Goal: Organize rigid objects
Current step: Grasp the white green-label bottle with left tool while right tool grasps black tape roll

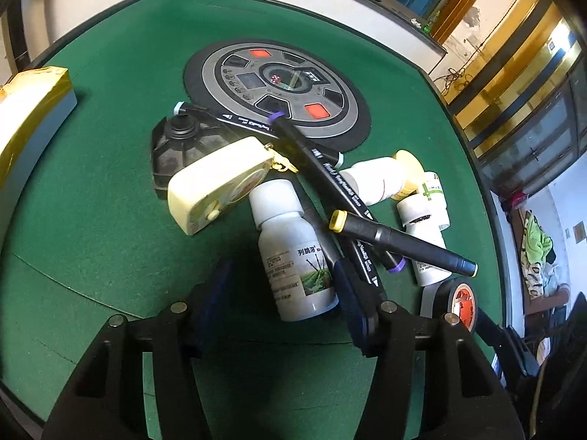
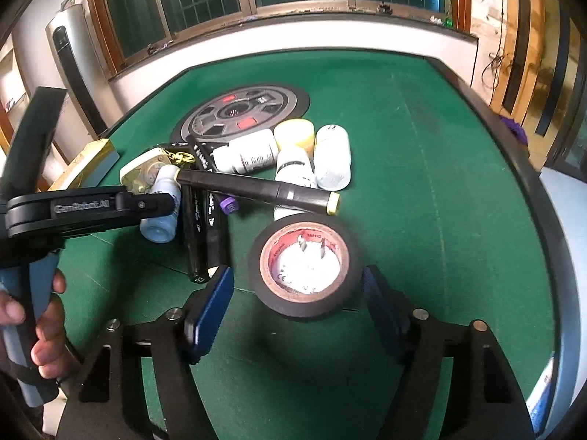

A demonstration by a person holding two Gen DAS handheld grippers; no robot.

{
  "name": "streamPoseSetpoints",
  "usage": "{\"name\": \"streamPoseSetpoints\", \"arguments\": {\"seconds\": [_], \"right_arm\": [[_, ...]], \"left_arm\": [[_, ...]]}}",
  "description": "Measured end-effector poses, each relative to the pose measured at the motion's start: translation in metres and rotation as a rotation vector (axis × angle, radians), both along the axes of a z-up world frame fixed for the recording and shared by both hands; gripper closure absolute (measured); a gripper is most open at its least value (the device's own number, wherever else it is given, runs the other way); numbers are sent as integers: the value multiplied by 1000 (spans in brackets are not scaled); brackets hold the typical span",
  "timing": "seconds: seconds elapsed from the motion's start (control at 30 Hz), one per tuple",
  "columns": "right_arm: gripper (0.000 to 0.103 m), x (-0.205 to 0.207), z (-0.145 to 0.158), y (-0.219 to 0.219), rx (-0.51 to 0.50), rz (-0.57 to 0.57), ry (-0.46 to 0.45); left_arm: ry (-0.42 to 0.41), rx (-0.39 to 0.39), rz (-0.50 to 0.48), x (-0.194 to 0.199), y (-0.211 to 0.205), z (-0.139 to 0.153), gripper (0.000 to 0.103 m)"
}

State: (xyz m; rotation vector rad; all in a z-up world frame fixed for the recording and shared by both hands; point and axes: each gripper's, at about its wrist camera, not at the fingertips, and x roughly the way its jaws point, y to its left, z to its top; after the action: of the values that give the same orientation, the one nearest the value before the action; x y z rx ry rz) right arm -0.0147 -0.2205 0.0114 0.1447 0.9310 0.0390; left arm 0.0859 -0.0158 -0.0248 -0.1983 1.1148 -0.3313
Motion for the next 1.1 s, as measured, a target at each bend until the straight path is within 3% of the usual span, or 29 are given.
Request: {"name": "streamPoseSetpoints", "arguments": {"seconds": [0.1,0.67,0.93,1.1], "right_arm": [[45,1,-4,-4,9,-10,3],[46,-14,4,-6,66,8,-7],[46,-25,6,-6,66,-4,4],[46,-29,9,0,38,-7,7]], "left_arm": [[5,2,2,1,-1,0,47],[-8,28,-3,1,5,4,47],[-3,124,-48,12,-20,-1,47],[-14,94,-87,9,-16,-5,52]]}}
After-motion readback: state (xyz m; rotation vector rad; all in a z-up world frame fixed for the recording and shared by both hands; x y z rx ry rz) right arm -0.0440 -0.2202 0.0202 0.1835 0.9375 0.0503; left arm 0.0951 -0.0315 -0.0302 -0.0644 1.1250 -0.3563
